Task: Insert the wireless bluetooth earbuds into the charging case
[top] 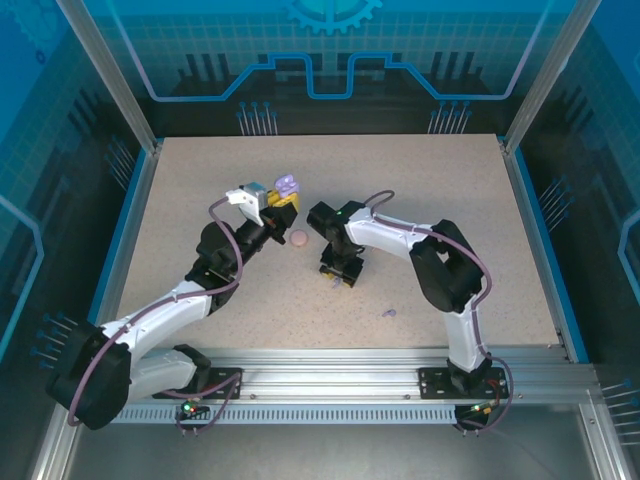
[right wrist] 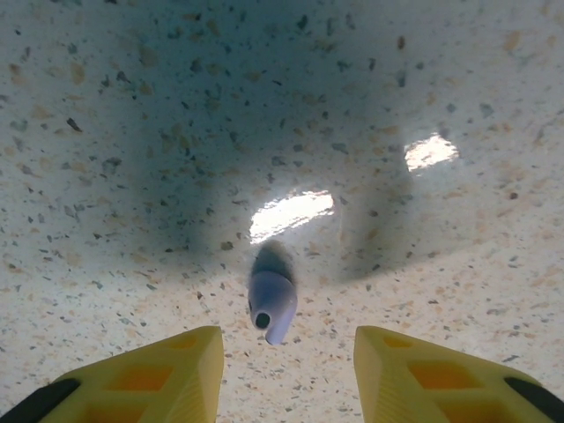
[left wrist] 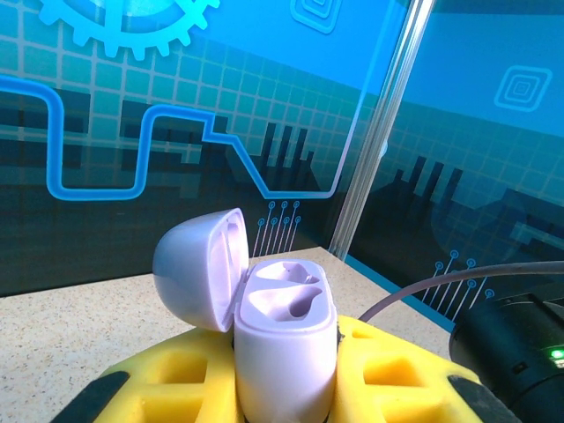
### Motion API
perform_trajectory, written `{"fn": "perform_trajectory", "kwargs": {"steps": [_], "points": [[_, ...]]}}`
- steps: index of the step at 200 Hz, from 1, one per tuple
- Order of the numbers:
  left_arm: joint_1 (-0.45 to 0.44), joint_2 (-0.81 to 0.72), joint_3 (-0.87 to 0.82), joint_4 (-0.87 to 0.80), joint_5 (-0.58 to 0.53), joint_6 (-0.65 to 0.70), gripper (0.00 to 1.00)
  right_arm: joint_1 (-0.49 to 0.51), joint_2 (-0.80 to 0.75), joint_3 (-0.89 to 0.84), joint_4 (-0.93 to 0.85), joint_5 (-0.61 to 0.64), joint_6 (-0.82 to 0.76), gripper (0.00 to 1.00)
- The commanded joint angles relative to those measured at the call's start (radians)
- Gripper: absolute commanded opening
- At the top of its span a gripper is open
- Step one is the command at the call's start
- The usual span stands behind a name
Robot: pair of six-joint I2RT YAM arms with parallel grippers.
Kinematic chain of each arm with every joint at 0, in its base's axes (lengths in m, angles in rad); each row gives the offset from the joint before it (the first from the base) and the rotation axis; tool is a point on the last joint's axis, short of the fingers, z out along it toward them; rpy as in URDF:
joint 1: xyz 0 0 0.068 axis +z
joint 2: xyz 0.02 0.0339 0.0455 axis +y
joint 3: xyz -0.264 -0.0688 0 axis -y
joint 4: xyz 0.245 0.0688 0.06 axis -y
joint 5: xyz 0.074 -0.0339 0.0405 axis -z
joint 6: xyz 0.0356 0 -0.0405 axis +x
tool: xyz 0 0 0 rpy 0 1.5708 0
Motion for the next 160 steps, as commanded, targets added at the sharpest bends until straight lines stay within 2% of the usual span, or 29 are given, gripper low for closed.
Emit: {"fn": "perform_trajectory", "kwargs": {"steps": [1,160], "points": [[-0.005,-0.001,0.030,0.056,-0.010,-0.013,0.00,0.012,0.031,0.025,-0.038,0.012,0.019,0.43],[-0.005,-0.005,0.034,0.044,-0.012,-0.007,0.00,0.003,0.084,0.006,-0.012,0.040,-0.028,0.27]]}}
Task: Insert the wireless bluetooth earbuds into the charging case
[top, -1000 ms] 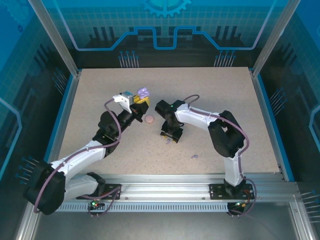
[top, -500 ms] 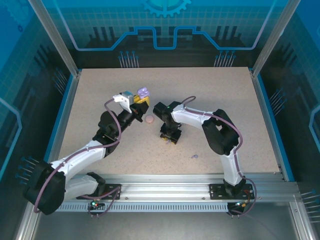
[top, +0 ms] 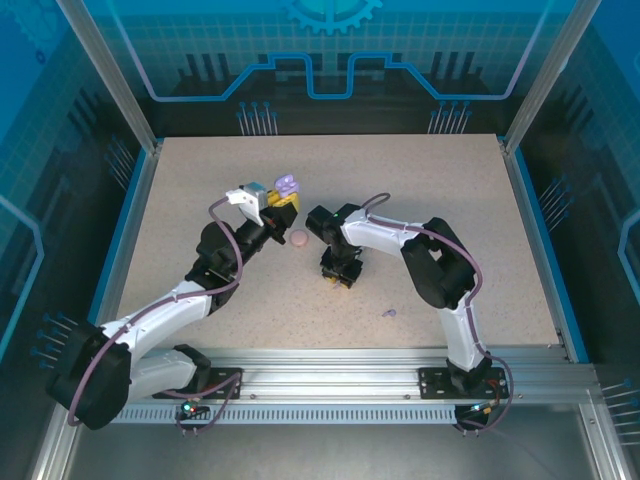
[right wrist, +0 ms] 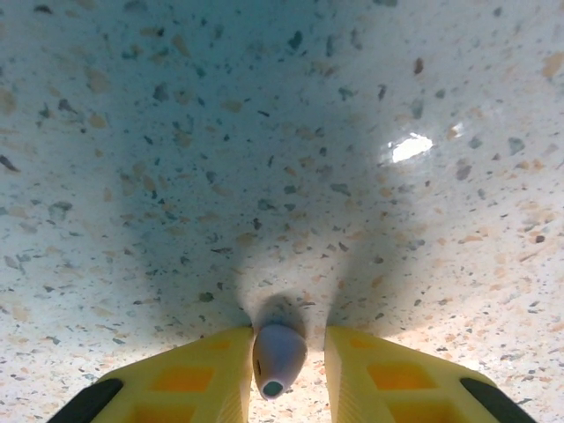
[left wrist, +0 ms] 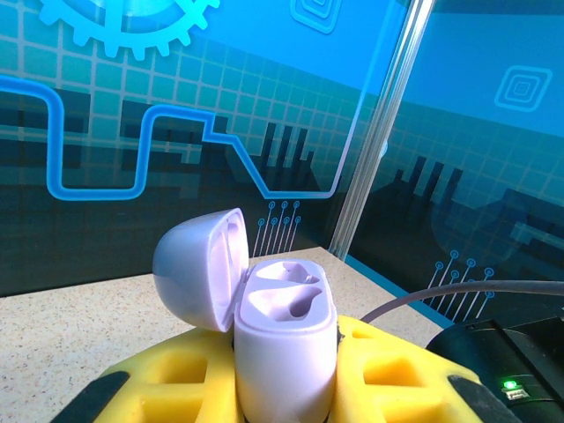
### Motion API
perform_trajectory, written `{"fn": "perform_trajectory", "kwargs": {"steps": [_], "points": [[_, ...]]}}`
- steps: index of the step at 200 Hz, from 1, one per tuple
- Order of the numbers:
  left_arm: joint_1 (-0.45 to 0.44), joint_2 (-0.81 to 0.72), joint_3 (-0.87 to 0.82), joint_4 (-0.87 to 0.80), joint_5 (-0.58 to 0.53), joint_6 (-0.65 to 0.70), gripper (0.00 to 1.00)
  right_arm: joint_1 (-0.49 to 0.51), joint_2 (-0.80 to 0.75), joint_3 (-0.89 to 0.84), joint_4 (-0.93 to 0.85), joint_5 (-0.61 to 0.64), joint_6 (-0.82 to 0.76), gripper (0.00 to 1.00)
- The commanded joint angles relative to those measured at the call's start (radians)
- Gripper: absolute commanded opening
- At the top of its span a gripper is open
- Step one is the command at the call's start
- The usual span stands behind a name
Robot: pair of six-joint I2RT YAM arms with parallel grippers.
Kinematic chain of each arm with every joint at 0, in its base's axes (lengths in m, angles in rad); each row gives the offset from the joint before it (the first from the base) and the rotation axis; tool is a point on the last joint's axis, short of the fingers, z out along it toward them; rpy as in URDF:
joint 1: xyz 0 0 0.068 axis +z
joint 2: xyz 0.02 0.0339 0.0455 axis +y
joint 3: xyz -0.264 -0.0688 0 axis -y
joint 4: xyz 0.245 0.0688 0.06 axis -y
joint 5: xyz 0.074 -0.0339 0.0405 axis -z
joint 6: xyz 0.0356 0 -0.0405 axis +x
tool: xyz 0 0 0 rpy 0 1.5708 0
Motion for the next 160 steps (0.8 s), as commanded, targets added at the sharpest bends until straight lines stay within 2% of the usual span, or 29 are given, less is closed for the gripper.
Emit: {"fn": "perform_trajectory", "kwargs": {"steps": [1,49,102,122,160], "points": [[-0.005,-0.004,0.035,0.044,-0.011,-0.008,0.00,0.004,0.036,0.003,-0.017,0.029,-0.013,0.27],[-0.005,-0.002,0.038,0.037,-0.003,-0.006,0.00,0.003,0.030,-0.024,-0.005,0.055,-0.022,0.24],[-0.006,0.004,0.045,0.036,0.003,-0.011,0.00,-0.001,0.000,-0.054,0.008,0.098,-0.063,0.10],[-0.006,0.004,0.045,0.029,0.007,-0.015,0.00,-0.001,-0.030,-0.062,0.012,0.134,-0.093,0.07],[-0.007,-0.003,0.032,0.019,0.004,-0.024,0.00,-0.007,-0.147,-0.116,0.032,0.231,-0.145,0.07]]}}
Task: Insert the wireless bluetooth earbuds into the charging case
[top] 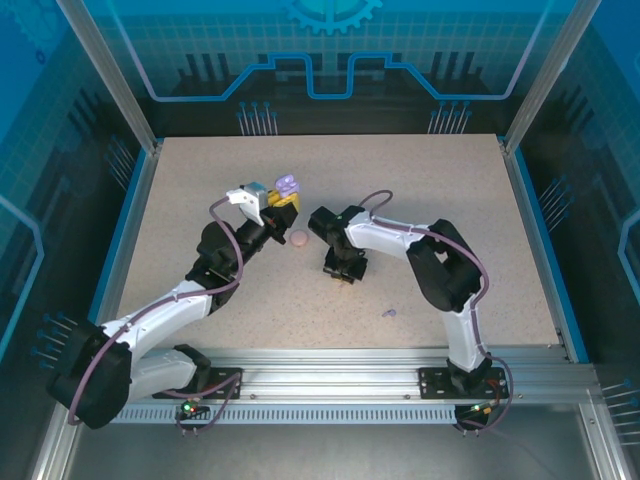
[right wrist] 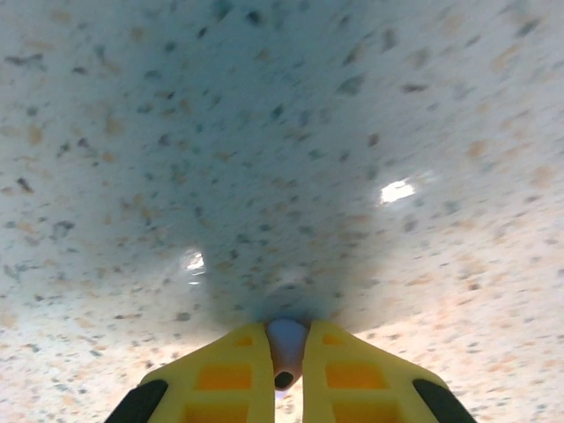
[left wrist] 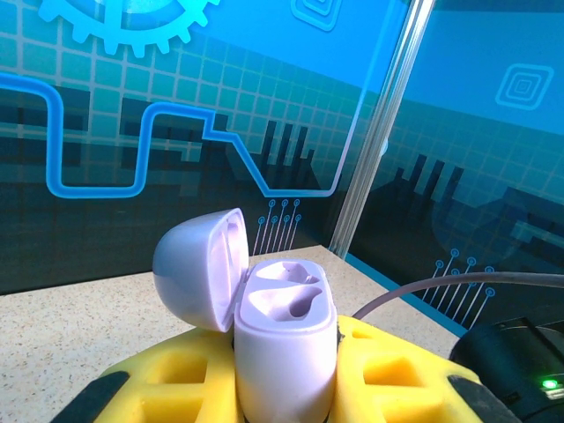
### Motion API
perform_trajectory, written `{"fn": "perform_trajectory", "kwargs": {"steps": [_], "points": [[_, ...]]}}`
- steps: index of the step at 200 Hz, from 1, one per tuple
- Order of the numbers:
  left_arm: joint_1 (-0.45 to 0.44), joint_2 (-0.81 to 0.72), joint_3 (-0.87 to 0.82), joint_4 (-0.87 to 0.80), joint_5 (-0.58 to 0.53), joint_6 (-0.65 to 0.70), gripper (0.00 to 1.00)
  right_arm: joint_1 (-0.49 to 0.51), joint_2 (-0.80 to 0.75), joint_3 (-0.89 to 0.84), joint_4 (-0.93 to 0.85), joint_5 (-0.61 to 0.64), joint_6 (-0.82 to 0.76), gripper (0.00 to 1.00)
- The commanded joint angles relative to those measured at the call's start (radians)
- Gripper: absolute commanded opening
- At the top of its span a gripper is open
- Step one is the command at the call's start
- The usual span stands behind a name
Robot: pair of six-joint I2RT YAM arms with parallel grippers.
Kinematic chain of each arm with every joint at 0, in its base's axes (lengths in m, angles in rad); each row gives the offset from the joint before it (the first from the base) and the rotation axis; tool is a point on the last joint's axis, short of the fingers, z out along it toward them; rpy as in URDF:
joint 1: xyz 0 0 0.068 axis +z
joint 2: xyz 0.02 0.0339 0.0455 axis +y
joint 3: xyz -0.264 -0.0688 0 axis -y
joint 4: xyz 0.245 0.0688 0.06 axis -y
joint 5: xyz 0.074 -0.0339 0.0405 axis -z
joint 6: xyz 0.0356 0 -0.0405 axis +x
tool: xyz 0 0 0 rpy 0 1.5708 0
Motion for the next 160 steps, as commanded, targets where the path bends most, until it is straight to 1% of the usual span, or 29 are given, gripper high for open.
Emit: {"fn": "perform_trajectory", "kwargs": {"steps": [1,47,72,91,123,160], "points": [[-0.007,-0.008,0.030,0.021,0.004,-0.024,0.00,-0.005,-0.090,-0.047,-0.007,0.123,-0.047,0.07],[-0.006,-0.017,-0.020,0.045,0.035,0.003,0.00,-0.023,-0.269,-0.099,0.007,0.256,-0.172,0.07],[-0.006,-0.020,-0.052,0.050,0.047,0.034,0.00,-0.028,-0.373,-0.098,0.019,0.328,-0.284,0.07],[-0.007,-0.021,-0.070,0.046,0.084,0.073,0.00,-0.035,-0.450,-0.089,0.036,0.365,-0.376,0.07],[-0.010,-0.009,-0.093,0.064,0.156,0.124,0.00,-0.036,-0.563,-0.049,0.098,0.388,-0.537,0.07],[-0.024,0.037,-0.090,0.124,0.201,0.149,0.00,-0.029,-0.603,0.062,0.141,0.359,-0.677,0.07]]}}
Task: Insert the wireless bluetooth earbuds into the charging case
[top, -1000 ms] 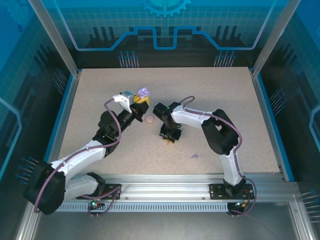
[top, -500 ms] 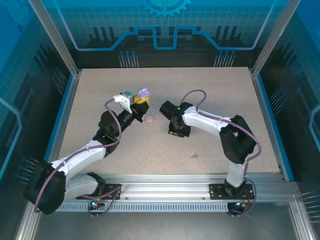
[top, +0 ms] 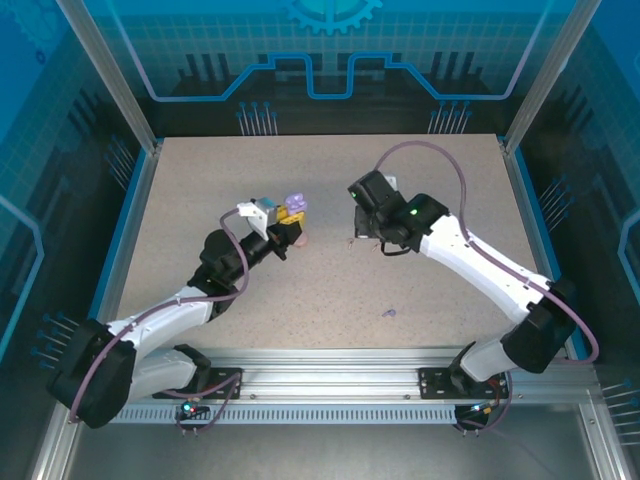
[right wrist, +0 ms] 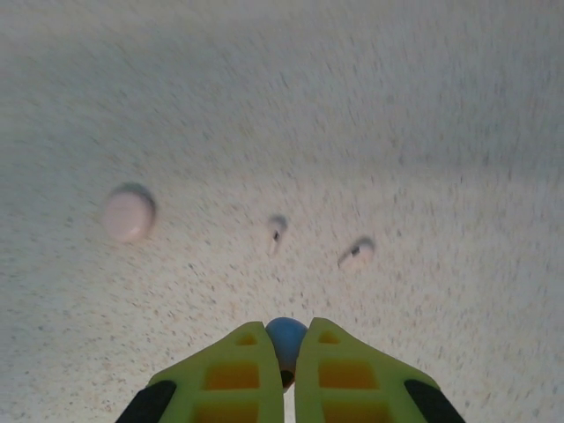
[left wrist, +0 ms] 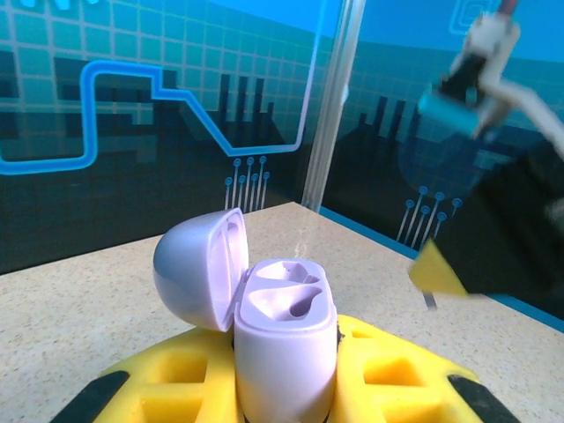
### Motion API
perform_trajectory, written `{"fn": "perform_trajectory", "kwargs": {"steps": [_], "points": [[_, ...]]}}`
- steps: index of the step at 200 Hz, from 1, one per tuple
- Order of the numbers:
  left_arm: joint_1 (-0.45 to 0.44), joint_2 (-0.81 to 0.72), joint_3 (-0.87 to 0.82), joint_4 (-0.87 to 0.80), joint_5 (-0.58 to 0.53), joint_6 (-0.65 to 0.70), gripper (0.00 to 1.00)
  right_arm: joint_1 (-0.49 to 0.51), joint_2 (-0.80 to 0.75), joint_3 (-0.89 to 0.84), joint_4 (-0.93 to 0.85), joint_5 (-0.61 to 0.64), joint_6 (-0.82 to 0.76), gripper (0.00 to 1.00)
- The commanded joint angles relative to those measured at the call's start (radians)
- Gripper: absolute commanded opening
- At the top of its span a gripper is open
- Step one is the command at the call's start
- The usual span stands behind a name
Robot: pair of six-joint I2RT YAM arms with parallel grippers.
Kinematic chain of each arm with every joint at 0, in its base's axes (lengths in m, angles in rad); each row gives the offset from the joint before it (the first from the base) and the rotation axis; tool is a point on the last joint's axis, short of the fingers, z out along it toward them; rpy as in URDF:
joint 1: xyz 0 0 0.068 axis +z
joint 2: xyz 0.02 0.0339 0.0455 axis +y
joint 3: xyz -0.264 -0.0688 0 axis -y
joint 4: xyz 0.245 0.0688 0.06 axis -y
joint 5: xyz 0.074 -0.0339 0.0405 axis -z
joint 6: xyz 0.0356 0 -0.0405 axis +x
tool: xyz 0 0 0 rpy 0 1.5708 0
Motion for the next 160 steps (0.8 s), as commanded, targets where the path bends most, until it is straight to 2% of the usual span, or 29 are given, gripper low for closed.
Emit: {"fn": "perform_trajectory", "kwargs": {"steps": [1,34,88,128,160], "points": [[-0.017,0.028,-0.002,0.082,0.066,0.051,0.00,-0.001,-0.029,0.081,0.058,0.009,-0.144,0.07],[-0.057,0.072,0.043,0.078,0.044,0.120,0.00,0.041,-0.053,0.136,0.129,-0.002,-0.258,0.08],[-0.177,0.179,0.151,0.122,-0.154,0.325,0.00,0.087,-0.117,0.137,0.266,-0.037,-0.392,0.08],[-0.215,0.270,0.233,0.186,-0.205,0.398,0.00,0.099,-0.169,0.105,0.351,-0.071,-0.429,0.08],[-0.225,0.308,0.285,0.211,-0.222,0.398,0.00,0.102,-0.229,0.041,0.437,-0.106,-0.461,0.08]]}}
